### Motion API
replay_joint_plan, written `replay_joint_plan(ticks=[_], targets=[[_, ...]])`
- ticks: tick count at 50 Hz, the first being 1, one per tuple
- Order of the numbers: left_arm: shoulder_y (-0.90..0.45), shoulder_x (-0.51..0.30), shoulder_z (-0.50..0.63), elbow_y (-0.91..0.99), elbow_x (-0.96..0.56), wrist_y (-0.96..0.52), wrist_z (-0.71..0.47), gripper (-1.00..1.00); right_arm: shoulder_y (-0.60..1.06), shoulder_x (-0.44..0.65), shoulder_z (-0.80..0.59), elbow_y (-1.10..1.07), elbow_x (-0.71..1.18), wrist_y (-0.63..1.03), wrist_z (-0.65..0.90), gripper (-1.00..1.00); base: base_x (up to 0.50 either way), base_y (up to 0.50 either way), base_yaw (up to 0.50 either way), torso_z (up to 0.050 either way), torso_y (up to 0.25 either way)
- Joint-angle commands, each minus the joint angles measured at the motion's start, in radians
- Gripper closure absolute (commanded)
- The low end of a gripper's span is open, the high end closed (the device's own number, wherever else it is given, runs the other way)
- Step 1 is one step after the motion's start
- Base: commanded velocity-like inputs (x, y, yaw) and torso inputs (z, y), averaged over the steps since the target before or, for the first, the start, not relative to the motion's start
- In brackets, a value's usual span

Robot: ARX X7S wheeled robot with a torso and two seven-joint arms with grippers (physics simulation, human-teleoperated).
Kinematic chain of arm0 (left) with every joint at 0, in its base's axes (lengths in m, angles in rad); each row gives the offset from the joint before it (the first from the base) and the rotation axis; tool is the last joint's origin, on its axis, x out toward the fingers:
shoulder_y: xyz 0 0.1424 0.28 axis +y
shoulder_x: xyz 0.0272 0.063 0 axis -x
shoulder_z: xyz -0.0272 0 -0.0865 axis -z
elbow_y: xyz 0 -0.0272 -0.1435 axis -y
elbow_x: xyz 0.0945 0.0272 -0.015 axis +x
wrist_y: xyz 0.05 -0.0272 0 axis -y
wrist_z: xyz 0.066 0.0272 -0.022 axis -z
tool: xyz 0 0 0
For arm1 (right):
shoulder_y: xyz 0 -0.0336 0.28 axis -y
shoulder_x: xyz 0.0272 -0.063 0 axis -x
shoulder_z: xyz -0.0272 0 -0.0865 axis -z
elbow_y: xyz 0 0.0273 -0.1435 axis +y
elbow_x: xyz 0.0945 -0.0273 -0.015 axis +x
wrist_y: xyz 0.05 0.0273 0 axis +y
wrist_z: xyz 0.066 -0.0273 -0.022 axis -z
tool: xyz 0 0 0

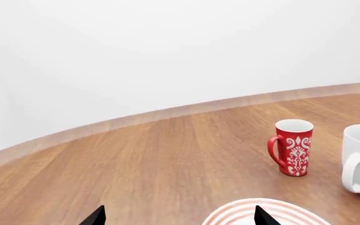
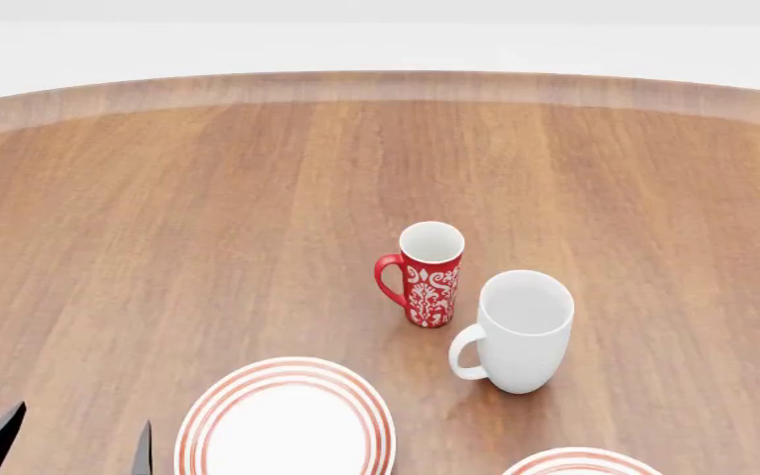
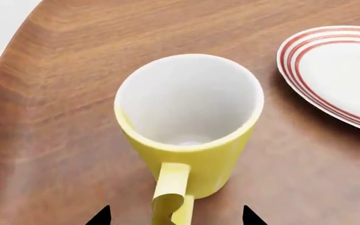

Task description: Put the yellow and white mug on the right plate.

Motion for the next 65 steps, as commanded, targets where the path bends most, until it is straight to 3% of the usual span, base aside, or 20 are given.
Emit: replay_joint_plan(ticks=[1,2,36,65], targets=[[-0.001,-0.002,0.004,-0.001,-0.003,0.002,-0.003,-1.00,0.019,-0.019,-0.008,0.055,-0.004,-0.013,-0.003,-1.00,0.00,0.00,0.00,0.000,0.000],[-0.001,-0.002,0.004,-0.001,-0.003,0.002,-0.003,-1.00,0.022,-0.022,-0.009,0.063,-0.004,-0.016,-0.003,1.00,0.00,0.00,0.00,0.000,0.000],[-0.003,-0.009,0.012,-0.007,-0.007,0.007,-0.015,-1.00,-0.014,0.056,0.051,-0.070,0.038,0.019,0.046,1.00,0.00,0.00,0.00,0.000,0.000],[-0.010,-0.016,0.021,-0.008,-0.014,0.003,-0.020,-1.00,-0.057,0.215,0.286,-0.305,0.165,0.094,0.185,1.00,0.00,0.00,0.00,0.000,0.000]])
